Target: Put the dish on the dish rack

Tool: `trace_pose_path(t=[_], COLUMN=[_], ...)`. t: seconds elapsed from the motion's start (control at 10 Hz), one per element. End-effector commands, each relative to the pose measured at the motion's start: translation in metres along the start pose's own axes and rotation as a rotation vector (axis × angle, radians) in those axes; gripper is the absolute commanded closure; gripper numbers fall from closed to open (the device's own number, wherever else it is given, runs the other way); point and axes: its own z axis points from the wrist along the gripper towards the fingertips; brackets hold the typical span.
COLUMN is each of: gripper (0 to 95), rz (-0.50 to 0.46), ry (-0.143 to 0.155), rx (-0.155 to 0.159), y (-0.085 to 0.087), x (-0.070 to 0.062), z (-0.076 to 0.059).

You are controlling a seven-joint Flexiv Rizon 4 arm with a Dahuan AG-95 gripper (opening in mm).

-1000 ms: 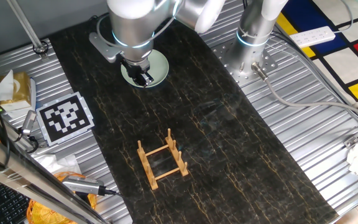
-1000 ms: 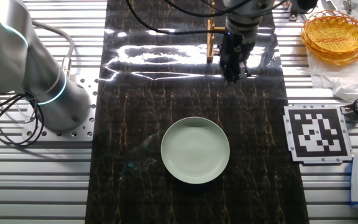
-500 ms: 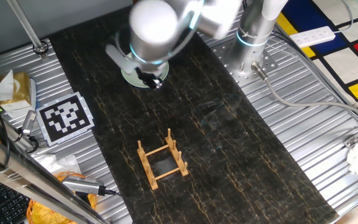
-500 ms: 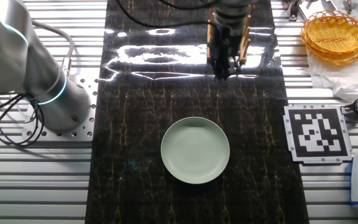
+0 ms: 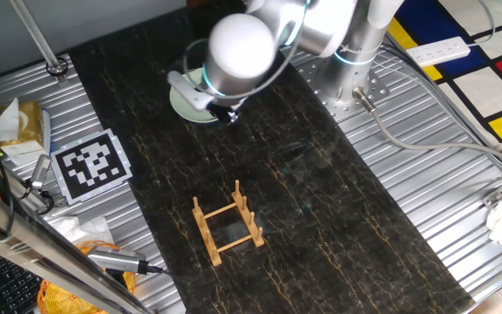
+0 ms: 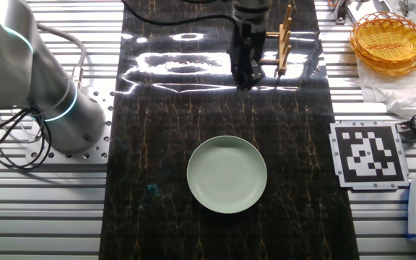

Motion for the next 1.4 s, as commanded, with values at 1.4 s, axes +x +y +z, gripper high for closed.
trace_pose_path(t=[1.4], gripper=[95.0], rz=[0.052], ry=[0.065], rx=[-0.037], y=[0.0055], x=[-0.0031], z=[0.0071])
